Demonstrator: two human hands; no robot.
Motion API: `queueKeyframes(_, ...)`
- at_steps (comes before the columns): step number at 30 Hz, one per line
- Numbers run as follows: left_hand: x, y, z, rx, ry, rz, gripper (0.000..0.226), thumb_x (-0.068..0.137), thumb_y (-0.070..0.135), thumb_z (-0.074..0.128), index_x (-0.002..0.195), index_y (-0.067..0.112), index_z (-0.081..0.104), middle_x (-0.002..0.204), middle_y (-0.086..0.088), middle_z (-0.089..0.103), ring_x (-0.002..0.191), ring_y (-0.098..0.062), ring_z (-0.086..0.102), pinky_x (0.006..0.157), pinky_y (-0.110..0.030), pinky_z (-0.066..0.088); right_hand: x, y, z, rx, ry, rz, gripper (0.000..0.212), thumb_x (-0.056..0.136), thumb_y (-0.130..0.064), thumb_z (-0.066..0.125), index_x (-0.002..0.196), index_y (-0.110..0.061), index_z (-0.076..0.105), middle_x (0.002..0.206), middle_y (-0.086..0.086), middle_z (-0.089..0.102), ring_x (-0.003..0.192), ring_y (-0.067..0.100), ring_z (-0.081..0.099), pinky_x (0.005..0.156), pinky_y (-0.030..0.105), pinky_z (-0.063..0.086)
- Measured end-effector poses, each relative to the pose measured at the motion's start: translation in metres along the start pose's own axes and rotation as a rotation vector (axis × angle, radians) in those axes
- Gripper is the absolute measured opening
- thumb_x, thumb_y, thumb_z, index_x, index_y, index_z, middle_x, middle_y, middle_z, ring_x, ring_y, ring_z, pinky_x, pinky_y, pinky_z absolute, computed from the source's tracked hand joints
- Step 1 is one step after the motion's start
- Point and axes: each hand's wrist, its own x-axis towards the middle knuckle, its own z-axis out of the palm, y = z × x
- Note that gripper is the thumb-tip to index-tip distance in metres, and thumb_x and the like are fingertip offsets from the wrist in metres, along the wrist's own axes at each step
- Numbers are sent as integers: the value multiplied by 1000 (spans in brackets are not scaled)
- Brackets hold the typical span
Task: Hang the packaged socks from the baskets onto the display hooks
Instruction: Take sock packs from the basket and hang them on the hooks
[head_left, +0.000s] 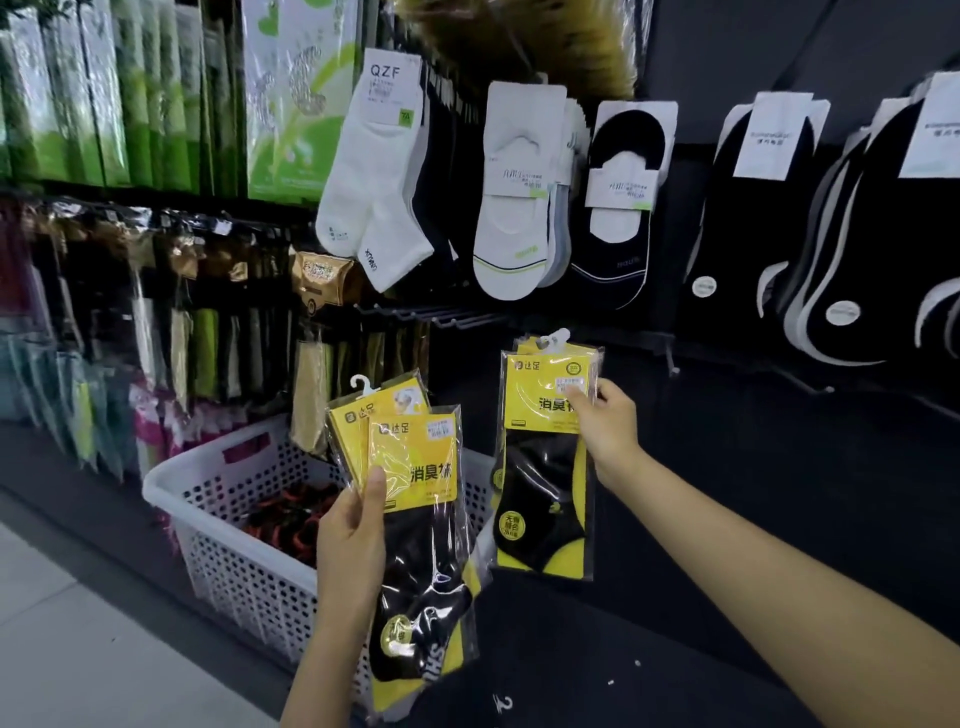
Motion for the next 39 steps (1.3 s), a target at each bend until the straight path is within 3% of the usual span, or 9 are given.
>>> queueKeyframes(8,2,-3,4,-40,-32,-36,44,92,47,46,63,17,31,53,10,26,53,-9,26,59,-28,28,30,37,1,53,125,210,32,83,-32,72,104,-9,64,109,8,67,104,25,63,95,39,52)
queueKeyframes(13,-1,-4,8,-55,-54,-57,44,89,51,47,64,17,38,47,14,30,47,-2,28,57,-26,28,24,56,-11,-18,272,277,27,86,-24,70,106,-8,63,110,10,65,99,24,62,86,36,54)
queueKeyframes(18,-4,-4,17,-86,-90,-73,43,85,56,49,80,13,56,65,10,44,56,0,36,58,-19,32,-29,38,-17,91,-120,264,21,92,-31,60,102,-13,62,96,4,66,83,13,64,65,20,54)
queueKeyframes(21,-11,2,25,-128,-129,-78,54,80,57,52,77,3,57,56,6,39,50,-5,35,52,-18,30,-61,25,-15,62,-368,191,30,89,-39,60,104,-14,65,101,5,70,91,17,67,75,26,56)
queueKeyframes(24,-17,5,33,-155,-182,-86,37,82,50,59,88,15,68,71,-2,63,63,-11,55,60,-19,42,-81,18,-14,101,-453,164,37,80,-38,68,108,-13,65,100,5,74,90,18,71,80,31,58)
queueKeyframes(29,-24,12,38,-195,-197,-94,23,76,48,64,91,31,68,85,20,73,76,5,67,57,-4,45,-88,19,-19,156,-384,152,23,84,-25,69,103,-13,67,101,3,75,94,17,71,83,29,57)
queueKeyframes(34,-20,9,34,-168,-166,-104,14,94,42,48,96,37,62,77,19,67,66,6,59,57,-6,44,-83,20,-29,189,-277,145,16,90,-23,63,104,-15,65,92,-1,76,84,12,73,71,23,59)
queueKeyframes(36,-16,8,30,-156,-126,-97,12,97,36,47,94,38,58,85,22,66,73,16,58,60,-3,42,-75,18,-35,189,-210,134,11,93,-20,59,102,-17,66,89,-1,76,80,12,73,65,22,58)
queueKeyframes(39,-10,6,22,-160,-77,-91,14,96,36,47,97,35,61,92,15,67,83,5,62,70,-17,44,-61,11,-38,155,-136,75,9,94,-20,58,99,-20,65,86,-4,76,79,8,72,62,17,55)
